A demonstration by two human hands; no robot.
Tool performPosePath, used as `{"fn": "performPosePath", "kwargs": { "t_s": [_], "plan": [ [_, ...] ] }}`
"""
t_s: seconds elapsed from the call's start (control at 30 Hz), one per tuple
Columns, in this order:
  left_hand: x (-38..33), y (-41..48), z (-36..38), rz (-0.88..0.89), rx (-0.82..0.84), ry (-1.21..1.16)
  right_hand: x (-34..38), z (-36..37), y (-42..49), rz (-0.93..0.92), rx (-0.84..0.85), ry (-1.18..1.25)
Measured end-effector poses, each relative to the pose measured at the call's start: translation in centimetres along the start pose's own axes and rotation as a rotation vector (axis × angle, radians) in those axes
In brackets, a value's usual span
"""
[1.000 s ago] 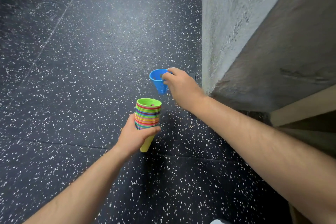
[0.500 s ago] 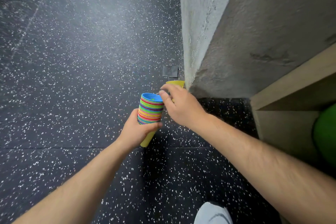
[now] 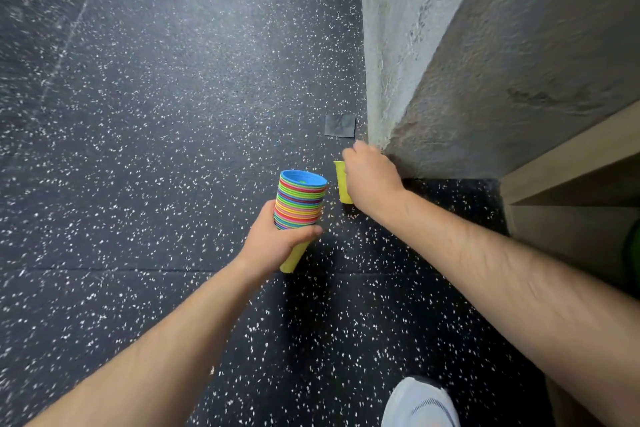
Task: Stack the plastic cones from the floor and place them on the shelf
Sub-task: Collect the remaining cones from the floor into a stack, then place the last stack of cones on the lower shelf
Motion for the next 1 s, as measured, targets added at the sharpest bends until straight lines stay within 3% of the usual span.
{"fn": "performPosePath", "kwargs": {
  "t_s": [0.1,0.23,0.4,0.63,0.87,1.0],
  "plan": [
    [0.3,-0.1,0.0,-0.007,0.015,0.014,0.2,-1.9,-0.9,-0.066,-0.171,0.021],
    [0.0,-0.7,0.4,-0.003,0.034,-0.003,-1.2,-7.0,-2.6,0.034,-0.461,0.311],
    [-1.1,-2.2,1.8,0.017,0.117,-0.012,-1.3,-12.3,-4.9,0.042,-0.611,0.456],
    [-3.1,-5.2,2.6,0.078,0.193,-0.053,-0.9,-13.0,-7.5,0.054,-0.431,0.638],
    [-6.6,-9.1,2.9,0.141,0.248,-0.171,1.4,-13.9,-12.6,-0.018,-0.205,0.629],
    [-10.2,-12.0,1.6,0.209,0.248,-0.188,2.5,-17.4,-14.6,-0.105,-0.211,0.584]
  ]
}}
Point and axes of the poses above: each hand's wrist, its own y-axis towards the middle knuckle, its own z-axis out of the palm, x = y × z, the point moved 10 cm from there along y, towards the middle knuckle, and after that the axes turned 14 degrees about -x, right-handed, at the moved point
